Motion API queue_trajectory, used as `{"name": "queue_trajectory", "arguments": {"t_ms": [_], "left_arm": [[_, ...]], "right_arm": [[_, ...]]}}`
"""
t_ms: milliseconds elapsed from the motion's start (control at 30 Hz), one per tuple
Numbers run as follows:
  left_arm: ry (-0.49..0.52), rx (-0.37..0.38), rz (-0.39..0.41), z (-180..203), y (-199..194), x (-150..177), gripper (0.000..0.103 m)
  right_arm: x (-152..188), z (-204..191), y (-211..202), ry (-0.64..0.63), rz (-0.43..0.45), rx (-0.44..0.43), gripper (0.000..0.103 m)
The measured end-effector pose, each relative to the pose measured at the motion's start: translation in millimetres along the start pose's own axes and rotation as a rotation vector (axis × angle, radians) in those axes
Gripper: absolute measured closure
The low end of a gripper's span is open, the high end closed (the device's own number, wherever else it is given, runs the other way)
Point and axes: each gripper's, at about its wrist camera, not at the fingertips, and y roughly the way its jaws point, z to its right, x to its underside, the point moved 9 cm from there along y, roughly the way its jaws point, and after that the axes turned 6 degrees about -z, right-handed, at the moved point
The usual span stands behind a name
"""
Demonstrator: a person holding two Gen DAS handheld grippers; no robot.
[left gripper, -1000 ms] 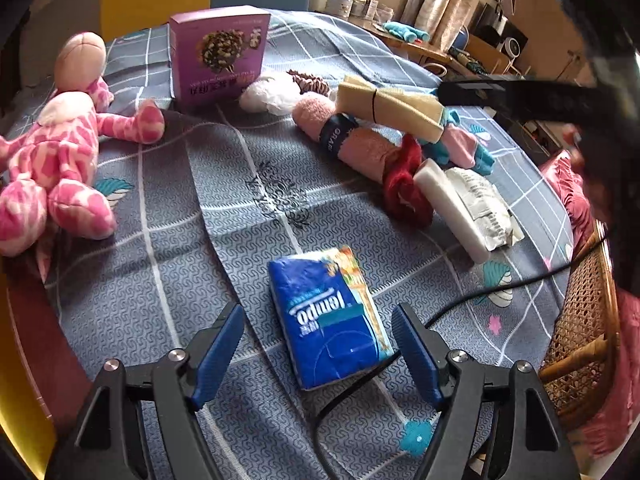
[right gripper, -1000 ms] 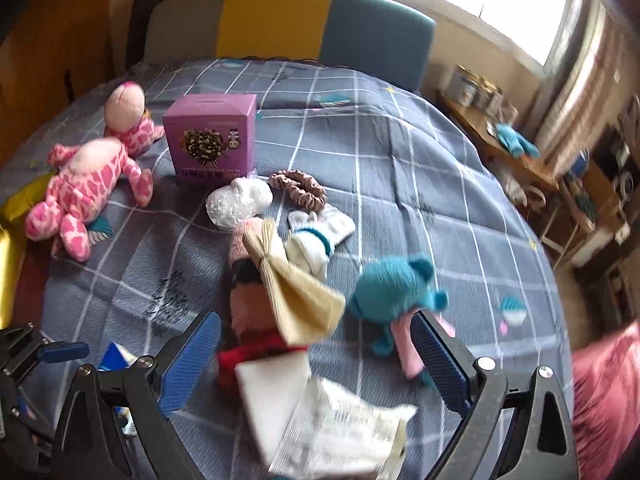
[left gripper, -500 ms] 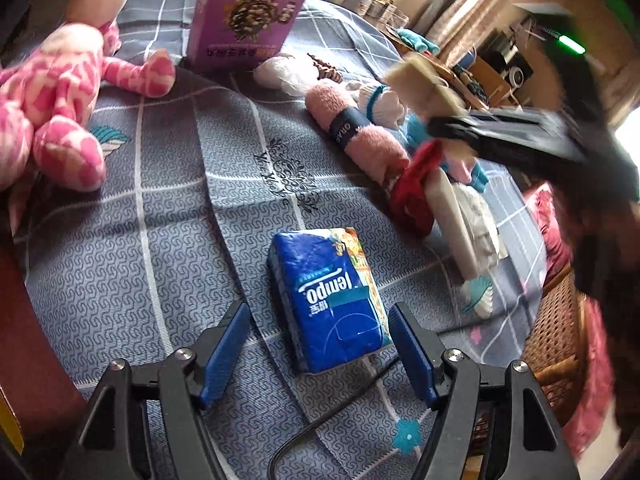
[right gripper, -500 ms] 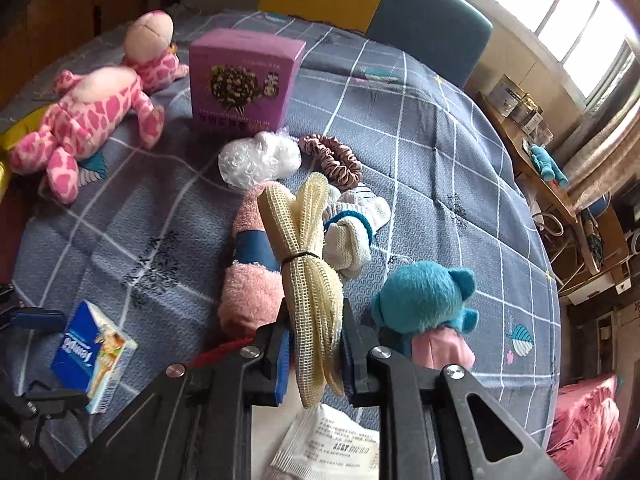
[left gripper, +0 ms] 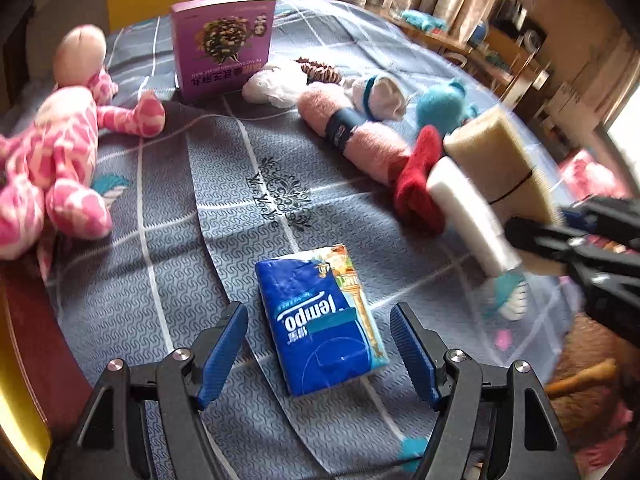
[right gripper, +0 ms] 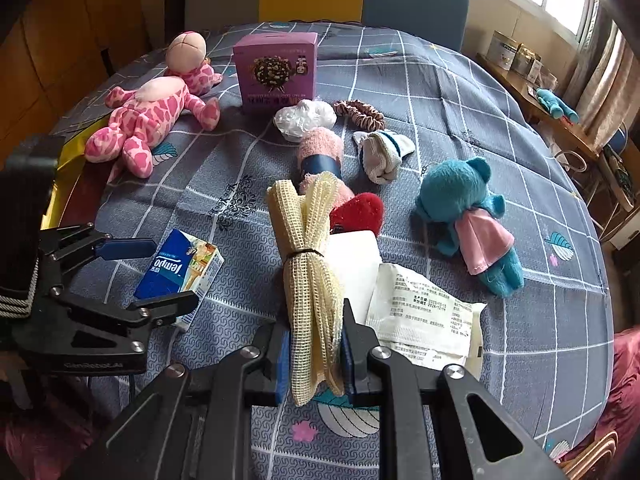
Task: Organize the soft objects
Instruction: 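Place tissue pack in tray with left tool while right tool holds mesh bundle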
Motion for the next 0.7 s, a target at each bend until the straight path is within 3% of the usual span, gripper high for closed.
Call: {"name": "queue_trajectory", "arguments": {"t_ms": [67, 100, 133, 233, 467, 700], "left_arm": [[0.001, -0.024, -0.025, 1, 11, 3, 0.037], [0.002, -0.027, -0.018, 0, 16, 4, 0.044], [0.01, -0.047, 0.014, -1, 13, 4, 0.046], [-0.004, -0.015, 0.035, -4, 4, 8, 0.048], [-0.032, -0.086, 0.238, -32, -79, 7, 0.047], [-0.134, -0.154, 0.332, -86, -134, 14, 0.047]], "right_arm": [[1, 1, 0, 0.004, 0.001, -0.004, 0.084], [2, 1, 0, 0.005, 0.0, -0.006, 0.084], [3, 2, 1, 0.007, -0.004, -0.008, 0.084], [7, 5, 3, 0.03, -0.018, -0.017, 0.084], [11, 6, 5, 0.042, -0.032, -0.011, 0.084], [16, -24, 11, 0.03, -0.033, -0.049, 0.084]]}}
